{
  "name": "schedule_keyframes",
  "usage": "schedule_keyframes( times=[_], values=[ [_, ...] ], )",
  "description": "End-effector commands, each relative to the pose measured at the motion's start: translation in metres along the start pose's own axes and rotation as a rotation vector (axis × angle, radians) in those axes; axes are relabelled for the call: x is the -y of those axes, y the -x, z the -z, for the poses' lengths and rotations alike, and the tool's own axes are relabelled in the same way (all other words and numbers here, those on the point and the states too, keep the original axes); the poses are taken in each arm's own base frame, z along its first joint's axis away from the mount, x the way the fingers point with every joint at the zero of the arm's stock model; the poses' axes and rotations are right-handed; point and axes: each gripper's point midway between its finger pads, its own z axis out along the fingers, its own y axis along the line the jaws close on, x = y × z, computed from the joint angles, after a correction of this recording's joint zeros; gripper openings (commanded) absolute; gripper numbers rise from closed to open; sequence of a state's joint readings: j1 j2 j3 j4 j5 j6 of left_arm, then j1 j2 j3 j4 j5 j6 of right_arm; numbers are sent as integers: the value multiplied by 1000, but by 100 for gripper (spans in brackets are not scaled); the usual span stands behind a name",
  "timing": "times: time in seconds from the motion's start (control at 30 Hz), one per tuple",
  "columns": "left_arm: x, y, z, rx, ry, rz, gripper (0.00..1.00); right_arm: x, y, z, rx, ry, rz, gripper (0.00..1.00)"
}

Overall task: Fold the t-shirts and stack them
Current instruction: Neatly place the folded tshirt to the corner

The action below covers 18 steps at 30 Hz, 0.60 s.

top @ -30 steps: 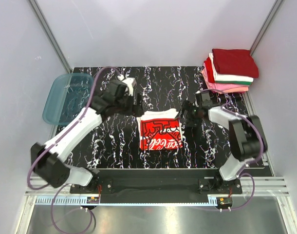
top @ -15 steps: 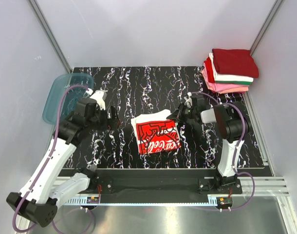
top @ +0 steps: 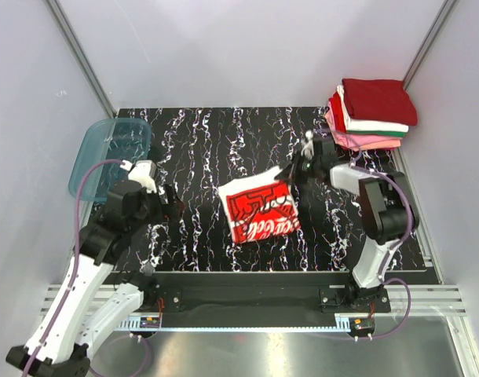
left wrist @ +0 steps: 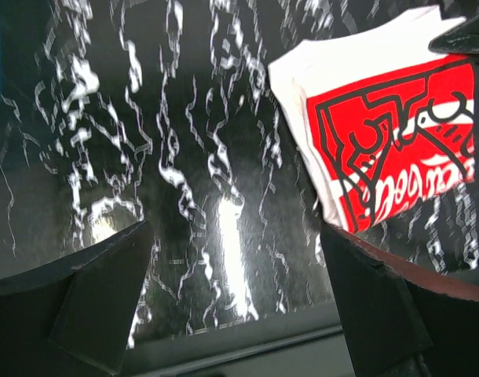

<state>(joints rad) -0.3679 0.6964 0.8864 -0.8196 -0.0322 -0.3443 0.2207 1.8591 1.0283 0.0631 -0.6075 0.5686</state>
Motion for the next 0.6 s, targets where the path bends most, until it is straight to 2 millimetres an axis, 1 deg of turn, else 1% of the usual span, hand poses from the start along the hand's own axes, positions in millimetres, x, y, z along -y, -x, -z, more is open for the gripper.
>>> schedule_keyframes(
  times=[0.0,0.03,0.07,0.1,0.17,0.2,0.23,0.27,0.3,0.37,0.4,0.43,0.47,0.5,0.53,0.57],
  values=[
    [-1,19,4,121,-3,3,94,-21,59,44,145,-139,227,0],
    [-1,19,5,122,-5,3,94,-28,69,53,160,-164,253,0],
    [-1,18,5,123,-7,4,93,-27,75,58,173,-191,269,0],
    [-1,18,5,123,-7,4,93,-21,84,64,201,-247,302,0],
    [0,18,4,123,-14,2,93,-25,101,77,237,-305,346,0],
    [0,18,4,122,-12,2,93,-20,110,82,262,-356,376,0],
    [0,18,4,121,-13,2,93,-26,121,89,281,-376,398,0],
    [1,17,4,121,-15,2,93,-26,128,92,292,-399,412,0],
    [1,17,3,121,-18,-1,93,-31,142,101,326,-433,440,0],
    [2,18,4,124,-24,1,93,-29,154,104,336,-477,461,0],
    [3,18,4,126,-28,0,93,-26,161,110,346,-522,486,0],
    [2,18,4,126,-28,-1,93,-31,172,112,366,-531,504,0],
    [3,17,4,125,-29,0,93,-29,178,116,378,-561,518,0],
    [3,17,3,122,-28,-1,93,-34,191,125,408,-598,550,0],
    [3,17,3,121,-29,-3,93,-30,196,124,407,-623,560,0],
    [3,17,3,122,-28,0,93,-30,202,126,419,-637,564,0]
  ],
)
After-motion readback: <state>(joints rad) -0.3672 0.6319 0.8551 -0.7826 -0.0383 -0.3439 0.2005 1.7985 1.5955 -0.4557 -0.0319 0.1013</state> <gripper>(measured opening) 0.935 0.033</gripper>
